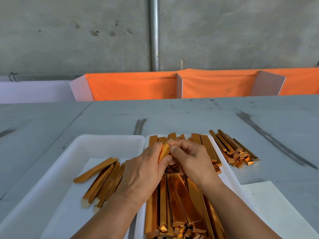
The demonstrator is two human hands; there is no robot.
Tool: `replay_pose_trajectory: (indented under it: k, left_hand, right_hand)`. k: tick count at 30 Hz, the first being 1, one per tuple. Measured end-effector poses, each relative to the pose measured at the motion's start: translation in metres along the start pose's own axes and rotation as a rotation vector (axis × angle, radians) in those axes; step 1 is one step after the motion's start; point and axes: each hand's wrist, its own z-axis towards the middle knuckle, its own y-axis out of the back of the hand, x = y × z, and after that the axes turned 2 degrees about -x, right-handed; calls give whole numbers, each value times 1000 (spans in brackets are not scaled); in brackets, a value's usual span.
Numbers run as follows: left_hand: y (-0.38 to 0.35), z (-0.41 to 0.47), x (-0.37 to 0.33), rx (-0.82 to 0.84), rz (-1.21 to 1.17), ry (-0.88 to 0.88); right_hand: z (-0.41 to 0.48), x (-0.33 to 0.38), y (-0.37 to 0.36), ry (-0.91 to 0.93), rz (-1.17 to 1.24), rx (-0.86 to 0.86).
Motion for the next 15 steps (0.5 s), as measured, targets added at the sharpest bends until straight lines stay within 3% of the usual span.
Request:
replay_pose_trajectory:
  k: [5, 10, 15]
  left_hand:
    - [1, 1, 0, -9, -48, 11]
    - [3, -1, -2, 4, -125, -34]
    - [6, -1, -4, 21, -150, -68]
  right_hand:
    - [2, 0, 1, -11, 56, -34]
    - [7, -2, 7, -162, 194, -80]
    - [9, -3, 12, -265, 400, 54]
